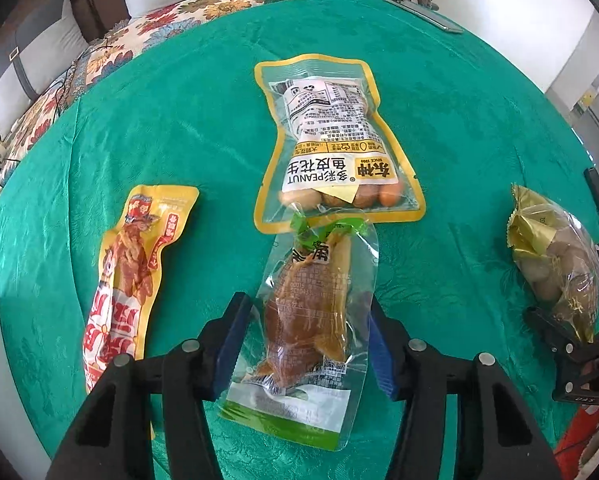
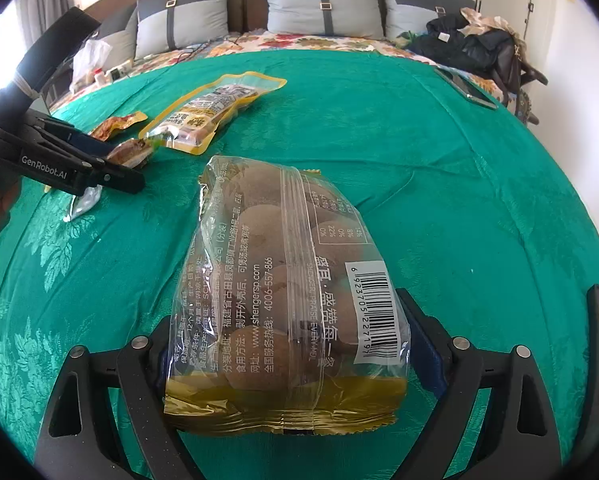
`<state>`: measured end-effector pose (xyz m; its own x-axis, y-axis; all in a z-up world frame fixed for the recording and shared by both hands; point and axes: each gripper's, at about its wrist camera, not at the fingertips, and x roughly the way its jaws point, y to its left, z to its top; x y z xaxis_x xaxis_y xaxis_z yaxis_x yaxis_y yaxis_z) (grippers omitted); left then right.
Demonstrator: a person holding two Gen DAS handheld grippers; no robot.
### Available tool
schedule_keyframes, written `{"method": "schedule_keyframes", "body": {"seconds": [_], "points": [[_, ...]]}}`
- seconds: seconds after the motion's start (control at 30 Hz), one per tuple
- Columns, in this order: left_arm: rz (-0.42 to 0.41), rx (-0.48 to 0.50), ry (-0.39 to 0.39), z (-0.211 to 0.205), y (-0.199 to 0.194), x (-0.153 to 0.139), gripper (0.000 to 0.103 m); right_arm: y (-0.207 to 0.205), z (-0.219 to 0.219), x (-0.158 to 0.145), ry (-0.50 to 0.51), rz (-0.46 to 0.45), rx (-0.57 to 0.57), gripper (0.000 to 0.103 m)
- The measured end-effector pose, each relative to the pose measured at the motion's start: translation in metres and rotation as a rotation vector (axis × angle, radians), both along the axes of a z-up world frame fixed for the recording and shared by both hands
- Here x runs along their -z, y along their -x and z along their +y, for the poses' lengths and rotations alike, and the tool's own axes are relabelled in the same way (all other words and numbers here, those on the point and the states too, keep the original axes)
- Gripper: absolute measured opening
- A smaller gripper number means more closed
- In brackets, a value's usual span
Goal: Organize snacks
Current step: 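Hold the meat pack in left gripper while right gripper holds the gold bag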
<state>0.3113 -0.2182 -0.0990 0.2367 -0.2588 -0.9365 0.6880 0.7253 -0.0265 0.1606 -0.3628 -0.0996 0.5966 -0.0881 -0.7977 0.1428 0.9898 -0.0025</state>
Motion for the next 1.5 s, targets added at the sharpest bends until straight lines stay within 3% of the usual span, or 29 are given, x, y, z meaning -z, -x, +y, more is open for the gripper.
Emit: {"method": "schedule_keyframes", "body": {"seconds": [0.3,0.5,0.6,0.67,0.8,0.87,0.97,1.17,1.5], "points": [[0.065,-0.322,0.024,0.089,0.081,0.002,0.051,0.0,0.0,0.0,0.0,0.0,0.0,0.092],[0.046,-0.471,0.061,0.155,0.124,0.003,0.057,0.0,0.0,0.0,0.001,0.0,0.0,0.092],[0.061,-0.425,0.115,0.169,0.127,0.003,0.068,0.0,0.0,0.0,0.001,0.0,0.0,0.092],[0.051,-0.372,0.094,0.17,0.13,0.005,0.086,0.0,0.0,0.0,0.0,0.0,0.0,0.092],[-0.021,-0.252,0.005,0.161,0.139,0.013,0.09,0.0,0.0,0.0,0.0,0.0,0.0,0.092],[-0.031,-0.238,0.001,0.159,0.137,0.014,0.096,0.0,0.0,0.0,0.001,0.0,0.0,0.092],[-0.023,-0.309,0.003,0.16,0.124,0.018,0.103,0.0,0.0,0.0,0.001,0.0,0.0,0.092],[-0.046,-0.57,0.016,0.189,0.114,0.019,0.103,0.0,0.0,0.0,0.001,0.0,0.0,0.092],[-0.169,-0.482,0.087,0.201,0.137,0.02,0.103,0.0,0.0,0.0,0.001,0.0,0.001,0.092]]}}
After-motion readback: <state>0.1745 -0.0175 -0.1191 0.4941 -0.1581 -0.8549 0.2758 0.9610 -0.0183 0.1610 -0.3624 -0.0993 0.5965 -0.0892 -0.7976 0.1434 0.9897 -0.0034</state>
